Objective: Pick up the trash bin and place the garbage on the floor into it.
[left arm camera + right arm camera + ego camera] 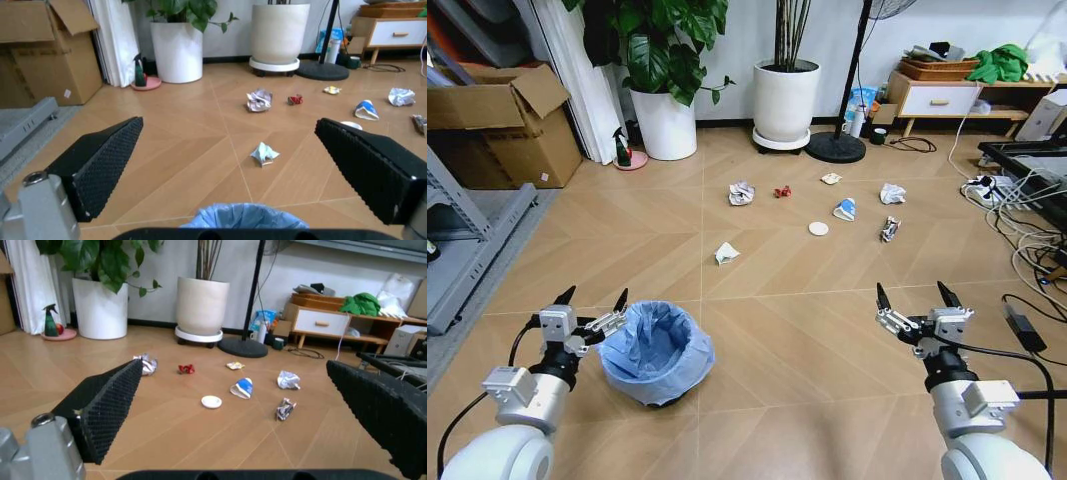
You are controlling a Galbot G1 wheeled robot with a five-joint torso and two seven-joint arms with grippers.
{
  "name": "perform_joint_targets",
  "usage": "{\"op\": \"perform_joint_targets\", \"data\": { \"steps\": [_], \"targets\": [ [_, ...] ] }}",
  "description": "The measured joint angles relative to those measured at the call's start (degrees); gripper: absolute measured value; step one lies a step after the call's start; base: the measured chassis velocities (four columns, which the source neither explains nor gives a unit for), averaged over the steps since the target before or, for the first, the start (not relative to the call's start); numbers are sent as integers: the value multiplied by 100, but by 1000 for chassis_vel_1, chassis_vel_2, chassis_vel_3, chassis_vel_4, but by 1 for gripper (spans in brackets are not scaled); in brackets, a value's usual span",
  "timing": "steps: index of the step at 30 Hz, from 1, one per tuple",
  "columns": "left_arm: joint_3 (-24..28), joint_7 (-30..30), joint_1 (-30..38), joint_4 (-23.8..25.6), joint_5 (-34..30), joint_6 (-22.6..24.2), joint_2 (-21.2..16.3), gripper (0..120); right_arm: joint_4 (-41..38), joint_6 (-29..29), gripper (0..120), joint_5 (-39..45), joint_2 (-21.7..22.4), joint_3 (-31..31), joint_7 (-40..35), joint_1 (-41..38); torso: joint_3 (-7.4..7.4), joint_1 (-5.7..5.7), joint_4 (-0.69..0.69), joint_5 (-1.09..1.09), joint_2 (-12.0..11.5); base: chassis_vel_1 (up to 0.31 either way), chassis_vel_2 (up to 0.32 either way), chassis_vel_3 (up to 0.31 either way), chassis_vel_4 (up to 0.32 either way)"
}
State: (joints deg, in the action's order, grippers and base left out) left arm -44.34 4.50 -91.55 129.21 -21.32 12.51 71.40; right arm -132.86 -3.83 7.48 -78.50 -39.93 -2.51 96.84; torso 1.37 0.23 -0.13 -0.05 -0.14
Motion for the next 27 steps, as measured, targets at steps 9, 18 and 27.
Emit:
{"op": "perform_joint_targets", "data": {
  "steps": [9, 18, 27],
  "targets": [
    [21, -11, 73, -68, -50, 102, -80, 100, 2, 2, 100, 0, -8, -1, 0, 14, 0, 0, 0, 0, 0, 0, 0, 0, 0],
    [19, -183, 284, -192, -433, 1179, -731, 100, -1, 3, 100, 7, 49, -17, -5, 58, 0, 0, 0, 1, 0, 0, 0, 0, 0],
    [225, -407, 788, -649, -1095, 2202, -1294, 100, 9, 3, 100, 6, 56, -7, -7, 90, 0, 0, 0, 0, 0, 0, 0, 0, 0]
  ]
}}
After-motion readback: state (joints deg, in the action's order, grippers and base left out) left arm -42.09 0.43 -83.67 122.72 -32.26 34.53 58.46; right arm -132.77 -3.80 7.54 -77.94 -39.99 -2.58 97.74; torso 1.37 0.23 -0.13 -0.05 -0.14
